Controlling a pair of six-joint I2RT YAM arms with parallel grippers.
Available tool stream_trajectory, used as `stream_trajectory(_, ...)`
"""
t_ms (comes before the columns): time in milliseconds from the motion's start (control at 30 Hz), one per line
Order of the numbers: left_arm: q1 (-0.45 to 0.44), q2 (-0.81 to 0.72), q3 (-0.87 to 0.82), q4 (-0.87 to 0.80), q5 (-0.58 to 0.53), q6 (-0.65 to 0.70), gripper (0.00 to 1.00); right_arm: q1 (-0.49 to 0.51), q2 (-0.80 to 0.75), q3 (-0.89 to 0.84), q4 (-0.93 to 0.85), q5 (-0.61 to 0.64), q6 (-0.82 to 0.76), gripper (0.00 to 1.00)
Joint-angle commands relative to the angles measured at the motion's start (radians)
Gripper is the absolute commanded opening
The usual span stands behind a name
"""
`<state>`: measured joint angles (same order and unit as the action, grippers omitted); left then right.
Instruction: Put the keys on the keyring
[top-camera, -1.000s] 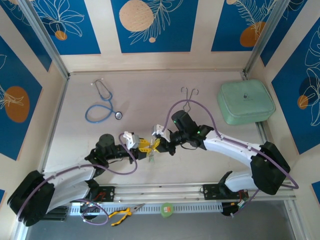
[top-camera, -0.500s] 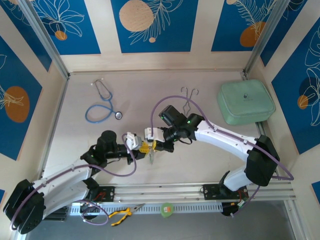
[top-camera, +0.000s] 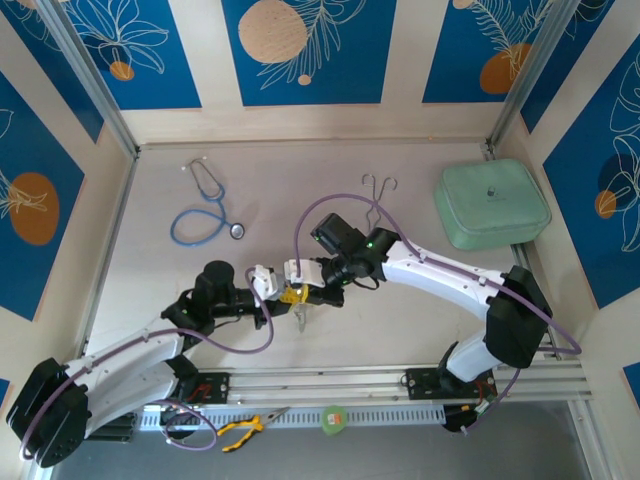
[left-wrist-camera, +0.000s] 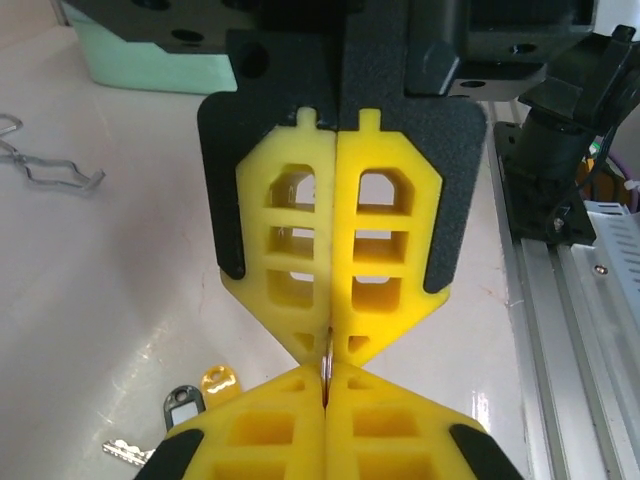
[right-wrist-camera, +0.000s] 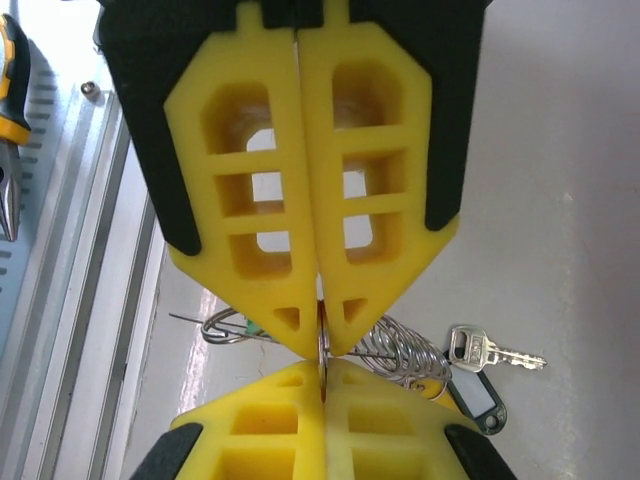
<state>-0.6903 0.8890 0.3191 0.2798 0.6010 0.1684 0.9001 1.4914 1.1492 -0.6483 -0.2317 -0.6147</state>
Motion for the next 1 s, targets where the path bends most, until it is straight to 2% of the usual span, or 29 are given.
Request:
stream_trajectory(0,-0.009,-0.014,0.009,0.028,0.011,0.010,0.00,-0.044,-0.078,-0.068,0.132,-0.145,0.075,0.15)
stream_trajectory(67,-0.009,-0.021,-0.014,0.084,0.007,-0.012,0.00,-0.102,-0.139,-0.153,0.239,-0.247,0.140,0.21)
stream_trajectory(167,-0.009,-0.017,-0.060,0.211,0.011,-0.069,0.00,-0.170,-0.213,-0.283,0.401,-0.392,0.212,0.23)
stream_trajectory(267,-0.008,-0.007,-0.096,0.304,0.010,-0.105,0.00,-0.201,-0.245,-0.379,0.498,-0.438,0.249,0.23)
stream_trajectory(600,-0.009,0.022,-0.132,0.446,0.006,-0.176,0.00,-0.160,-0.192,-0.377,0.555,-0.379,0.273,0.24)
stream_trajectory(767,-0.008,0.035,-0.136,0.468,0.016,-0.188,0.00,-0.144,-0.173,-0.371,0.580,-0.342,0.286,0.24)
stream_trajectory(967,-0.008,0.042,-0.137,0.475,0.023,-0.190,0.00,-0.139,-0.159,-0.358,0.577,-0.361,0.289,0.20)
